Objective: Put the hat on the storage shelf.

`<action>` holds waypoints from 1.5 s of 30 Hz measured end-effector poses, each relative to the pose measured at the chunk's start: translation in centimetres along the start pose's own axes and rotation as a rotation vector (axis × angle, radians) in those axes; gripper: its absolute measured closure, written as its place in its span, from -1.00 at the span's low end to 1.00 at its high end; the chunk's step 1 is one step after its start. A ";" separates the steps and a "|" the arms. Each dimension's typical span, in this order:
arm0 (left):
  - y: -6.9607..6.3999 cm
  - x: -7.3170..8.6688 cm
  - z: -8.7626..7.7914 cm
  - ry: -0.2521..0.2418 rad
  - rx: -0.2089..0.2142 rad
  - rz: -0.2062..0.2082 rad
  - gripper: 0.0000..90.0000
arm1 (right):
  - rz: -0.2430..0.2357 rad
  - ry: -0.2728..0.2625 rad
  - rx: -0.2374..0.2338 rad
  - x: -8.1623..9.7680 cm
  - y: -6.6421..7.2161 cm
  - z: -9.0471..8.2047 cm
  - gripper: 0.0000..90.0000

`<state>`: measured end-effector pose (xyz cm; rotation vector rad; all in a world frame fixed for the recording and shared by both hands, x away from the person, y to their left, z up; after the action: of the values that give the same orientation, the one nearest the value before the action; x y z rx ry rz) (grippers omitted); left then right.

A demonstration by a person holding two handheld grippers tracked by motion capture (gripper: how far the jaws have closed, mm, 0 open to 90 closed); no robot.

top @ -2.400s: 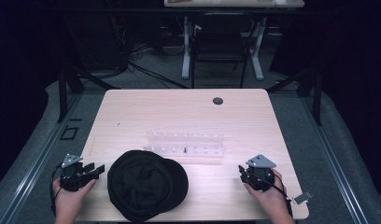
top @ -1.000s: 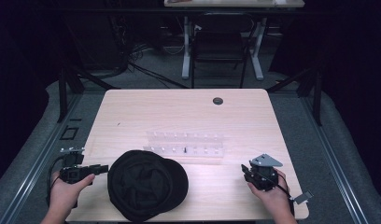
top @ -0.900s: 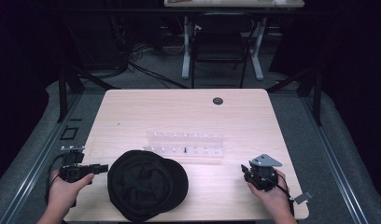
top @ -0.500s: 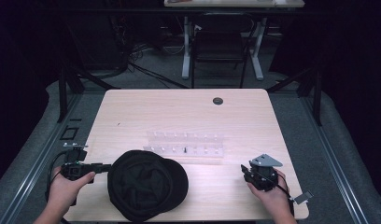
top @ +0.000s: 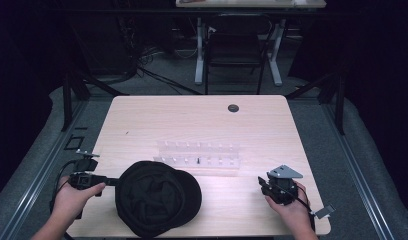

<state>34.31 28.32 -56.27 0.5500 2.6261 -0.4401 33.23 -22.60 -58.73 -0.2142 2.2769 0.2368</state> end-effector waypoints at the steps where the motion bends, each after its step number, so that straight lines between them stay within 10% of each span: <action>1: 0.0 0.2 0.2 0.012 0.010 -0.010 0.27 | -0.002 0.001 0.002 0.0 0.0 0.0 0.37; 26: 0.4 2.0 1.9 0.101 0.113 -0.109 0.28 | 0.009 0.007 -0.015 0.1 0.2 0.0 0.35; 45: -0.1 1.6 3.0 0.155 0.089 -0.108 0.58 | 0.009 0.014 -0.017 0.1 0.3 0.2 0.35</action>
<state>33.90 27.55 -59.58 0.4904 2.8055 -0.5719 33.23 -22.29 -58.93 -0.2150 2.2908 0.2595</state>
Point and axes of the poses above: each handheld gripper's, and its own axes: z roughly forward along the jaws, x roughly out of its underside, y roughly to its left, the point moved 7 cm from there along z, roughly forward along the jaws, and after that the axes turned 14 degrees about z, right-handed, at the moved point
